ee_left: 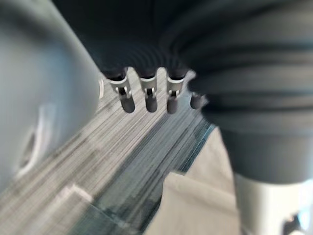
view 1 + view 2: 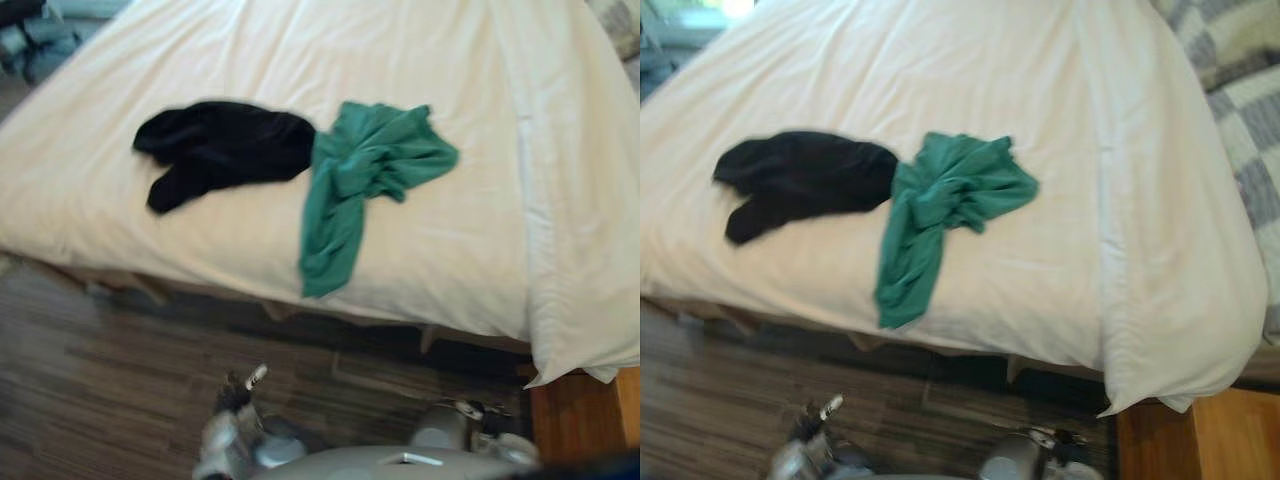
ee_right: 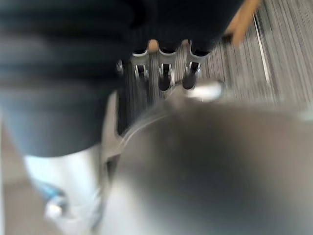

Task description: Tidy the bed and pick cloth on bed and put in laundry

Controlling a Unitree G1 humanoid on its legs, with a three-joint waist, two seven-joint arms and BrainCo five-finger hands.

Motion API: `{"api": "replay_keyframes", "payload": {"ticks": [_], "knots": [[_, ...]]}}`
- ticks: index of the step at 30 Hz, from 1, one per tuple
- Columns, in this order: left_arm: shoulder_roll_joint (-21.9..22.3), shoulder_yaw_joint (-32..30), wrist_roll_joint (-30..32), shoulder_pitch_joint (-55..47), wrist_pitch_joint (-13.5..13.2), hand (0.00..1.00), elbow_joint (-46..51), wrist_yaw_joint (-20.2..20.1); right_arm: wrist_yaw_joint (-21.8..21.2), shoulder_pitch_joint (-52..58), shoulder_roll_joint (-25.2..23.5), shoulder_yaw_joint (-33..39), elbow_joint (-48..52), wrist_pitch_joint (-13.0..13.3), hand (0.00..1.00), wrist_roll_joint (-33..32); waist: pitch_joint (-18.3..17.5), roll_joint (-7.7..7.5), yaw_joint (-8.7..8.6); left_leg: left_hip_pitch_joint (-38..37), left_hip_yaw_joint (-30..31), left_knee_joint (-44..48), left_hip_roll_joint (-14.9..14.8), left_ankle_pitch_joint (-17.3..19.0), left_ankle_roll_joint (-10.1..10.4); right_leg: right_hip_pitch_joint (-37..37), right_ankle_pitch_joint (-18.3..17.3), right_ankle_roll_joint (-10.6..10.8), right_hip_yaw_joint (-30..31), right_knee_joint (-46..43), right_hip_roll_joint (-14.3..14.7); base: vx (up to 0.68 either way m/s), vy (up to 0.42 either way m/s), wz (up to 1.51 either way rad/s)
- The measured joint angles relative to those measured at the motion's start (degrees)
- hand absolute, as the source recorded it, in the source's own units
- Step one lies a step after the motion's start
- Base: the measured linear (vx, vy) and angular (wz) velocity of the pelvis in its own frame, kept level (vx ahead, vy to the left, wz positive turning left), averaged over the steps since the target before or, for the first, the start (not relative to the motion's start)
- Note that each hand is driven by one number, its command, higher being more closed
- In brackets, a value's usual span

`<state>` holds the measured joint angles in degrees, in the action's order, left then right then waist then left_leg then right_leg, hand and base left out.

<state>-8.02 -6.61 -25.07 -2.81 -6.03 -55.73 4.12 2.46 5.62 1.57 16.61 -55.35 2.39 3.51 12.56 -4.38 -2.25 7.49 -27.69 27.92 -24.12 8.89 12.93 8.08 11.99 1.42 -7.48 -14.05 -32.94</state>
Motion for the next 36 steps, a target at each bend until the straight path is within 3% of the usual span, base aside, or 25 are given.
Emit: {"api": "replay_keyframes", "payload": {"ticks": [1,2,3,4,5,6,7,8,9,10,14,17,18,20,24,25,26,28,32,34,35,36], "knots": [[-0.13,1.42,0.05,-0.34,1.45,0.00,0.04,0.00,-1.23,-0.34,0.76,-2.84,-0.82,0.77,0.00,0.17,-0.02,0.04,-0.46,-2.77,-1.52,-4.09,0.30,-1.07,-1.83,-1.51,-3.88,5.57,-6.68,-0.90,3.29,-0.01,0.713,-0.33],[-0.06,3.36,0.27,-0.56,3.28,0.00,0.25,-0.01,-2.53,-0.99,1.73,-5.19,-1.84,0.58,0.00,0.17,-0.27,0.51,-0.35,-6.03,-3.92,-10.14,1.68,-3.47,-3.51,-2.93,-6.22,7.71,-12.52,-1.03,7.64,-0.02,0.647,-0.33],[-0.06,4.38,1.21,-0.51,4.28,0.00,0.36,-0.03,-2.98,-1.33,2.24,-6.21,-2.20,0.38,0.00,0.18,-0.41,0.77,-0.37,-7.39,-5.08,-13.09,2.66,-4.87,-4.09,-3.15,-7.34,7.93,-14.02,-1.09,10.28,-0.07,0.478,-0.27],[-0.05,5.87,3.63,-0.26,5.82,0.00,0.69,-0.03,-4.04,-1.97,3.08,-8.13,-2.69,0.40,0.00,0.23,-0.61,1.16,-0.81,-8.60,-6.33,-18.23,5.01,-7.41,-5.62,-2.83,-9.91,7.77,-14.63,-1.27,15.38,-0.11,0.353,-0.07],[-0.05,6.66,4.94,-0.12,6.42,0.00,0.81,-0.01,-4.47,-2.53,3.42,-9.03,-2.89,0.43,0.00,0.27,-0.68,1.30,-1.28,-8.53,-6.39,-20.21,6.37,-8.26,-6.22,-2.45,-11.39,7.29,-14.34,-1.50,17.90,-0.14,0.365,0.13],[-0.01,7.84,8.72,0.73,8.11,0.00,0.54,0.16,-4.54,-3.30,3.69,-10.50,-3.07,0.45,0.00,0.16,-0.66,1.33,-1.74,-7.90,-6.29,-22.49,9.04,-9.40,-7.36,-2.46,-15.86,6.20,-13.35,-0.93,22.15,-0.11,0.268,0.27],[0.09,9.14,11.45,1.66,10.04,0.00,0.32,0.44,-4.52,-3.71,4.02,-11.71,-3.05,0.71,0.00,-0.37,-0.60,1.43,-1.72,-6.72,-6.08,-23.15,11.44,-9.89,-8.12,-2.73,-19.85,3.82,-11.52,1.82,25.29,-0.08,0.219,0.30],[0.12,9.68,12.54,2.18,10.87,0.00,0.27,0.73,-4.52,-3.85,4.28,-12.50,-3.03,1.14,0.00,-1.17,-0.53,1.48,-1.72,-6.00,-5.91,-23.14,12.51,-9.99,-8.40,-3.11,-20.98,1.47,-10.46,3.72,25.96,-0.08,0.149,0.30],[0.47,10.46,13.61,3.56,12.05,0.00,-0.18,1.24,-4.51,-5.00,5.49,-13.52,-3.23,2.09,0.00,-2.84,0.52,3.10,-1.68,-4.99,-5.05,-22.96,12.67,-10.32,-8.98,-3.68,-18.83,0.65,-9.37,5.91,26.67,-0.08,0.146,0.26],[0.61,11.27,14.14,3.92,12.17,0.00,-0.21,1.29,-4.46,-6.10,6.02,-15.59,-3.63,3.52,0.00,-4.17,1.36,4.23,-1.74,-4.51,-4.78,-22.85,13.09,-10.45,-9.05,-3.95,-17.93,0.59,-8.90,7.25,26.90,-0.09,0.134,0.16],[0.94,11.61,13.40,3.24,11.69,0.00,-0.60,4.68,-4.56,-8.17,5.23,-20.82,-3.96,6.09,0.00,-6.92,1.91,4.84,-1.49,-5.16,-4.17,-24.09,13.04,-12.08,-8.96,-4.55,-18.41,0.03,-10.47,7.09,26.82,-0.09,0.014,0.14],[1.11,10.82,12.30,2.12,7.49,0.00,0.66,4.97,-4.30,-8.14,3.35,-21.90,-2.23,4.40,0.00,-6.97,2.02,4.77,-1.03,-1.54,-3.55,-14.54,10.85,-9.35,-9.68,-5.09,-19.51,-0.06,-10.81,6.95,26.35,-0.05,0.007,0.10],[1.08,9.38,12.33,1.42,5.48,0.00,1.08,4.83,-3.96,-8.00,3.51,-23.00,-1.67,3.48,0.00,-6.62,2.39,4.77,-0.51,0.76,-3.47,-5.87,8.57,-8.29,-10.22,-6.33,-19.58,0.04,-10.44,7.00,26.14,-0.01,0.054,-0.19],[2.55,6.92,12.33,-0.29,3.08,0.00,2.09,4.69,-3.07,-6.85,3.64,-24.06,-0.11,2.37,0.00,-6.71,2.08,5.07,0.18,0.98,-3.47,0.65,6.77,-8.46,-10.40,-8.39,-19.62,0.96,-8.75,6.98,25.38,0.02,0.101,-0.33],[3.68,6.22,12.18,-0.77,1.56,0.00,2.69,4.36,-3.35,-7.14,3.22,-24.07,1.46,0.58,0.00,-7.35,1.33,5.55,0.43,-2.85,-6.54,-10.50,10.64,-8.87,-9.80,-6.00,-18.26,1.17,-5.43,8.60,24.76,0.06,0.091,-0.33],[3.68,6.07,12.14,-0.55,1.34,0.00,2.67,3.94,-3.39,-7.37,3.16,-24.00,1.38,0.07,0.00,-7.48,1.42,5.47,0.47,-2.42,-6.65,-9.68,10.63,-9.28,-9.52,-5.80,-18.06,1.05,-4.34,9.19,24.77,0.06,0.023,-0.34],[3.02,5.88,12.17,-0.27,0.76,0.00,2.74,3.08,-3.34,-7.49,3.11,-23.91,1.18,-0.96,0.00,-7.85,1.95,4.57,0.65,-0.16,-6.63,-3.16,9.23,-10.12,-9.08,-6.62,-18.20,0.82,-2.62,9.23,23.89,0.05,0.017,-0.36],[3.08,5.46,12.21,-0.60,0.04,0.00,2.59,2.30,-3.23,-6.34,3.77,-23.76,0.97,-1.99,0.00,-7.72,1.57,3.90,1.56,0.22,-7.97,-1.99,7.73,-7.41,-8.83,-7.32,-19.06,0.32,-0.92,8.08,22.07,0.07,0.057,-0.47],[3.56,5.28,12.09,-0.87,-2.12,0.00,2.42,-0.48,-3.60,-5.04,5.54,-21.50,-0.15,-1.77,0.00,-7.10,1.21,4.51,1.45,0.16,-9.05,-10.80,6.39,-7.89,-8.07,-8.94,-21.79,4.17,1.21,4.45,18.81,0.15,0.210,-0.41],[4.08,5.53,10.87,-1.28,-2.08,0.00,1.21,-2.42,-3.97,-5.40,5.81,-20.67,-1.78,-0.55,0.00,-6.02,0.36,6.17,0.90,0.41,-2.34,-14.00,8.01,-6.57,-7.29,-11.57,-23.44,6.96,2.05,4.82,19.00,0.28,0.466,-0.30],[4.27,5.62,10.61,-1.30,-1.86,0.00,0.64,-2.88,-3.94,-5.43,5.85,-20.14,-2.07,-0.23,0.00,-5.38,0.00,6.75,0.59,0.43,0.10,-13.95,8.61,-6.07,-8.00,-12.24,-23.88,7.85,1.87,5.14,19.23,0.30,0.519,-0.19],[2.71,5.63,10.27,-1.07,-1.44,0.00,0.48,-3.81,-3.51,-5.77,4.65,-19.39,-3.62,-0.12,0.00,-3.98,-0.59,4.26,0.71,0.42,1.26,-10.57,11.26,-5.34,-8.68,-13.88,-25.06,9.55,2.17,5.38,16.58,0.22,0.336,0.00]]}}
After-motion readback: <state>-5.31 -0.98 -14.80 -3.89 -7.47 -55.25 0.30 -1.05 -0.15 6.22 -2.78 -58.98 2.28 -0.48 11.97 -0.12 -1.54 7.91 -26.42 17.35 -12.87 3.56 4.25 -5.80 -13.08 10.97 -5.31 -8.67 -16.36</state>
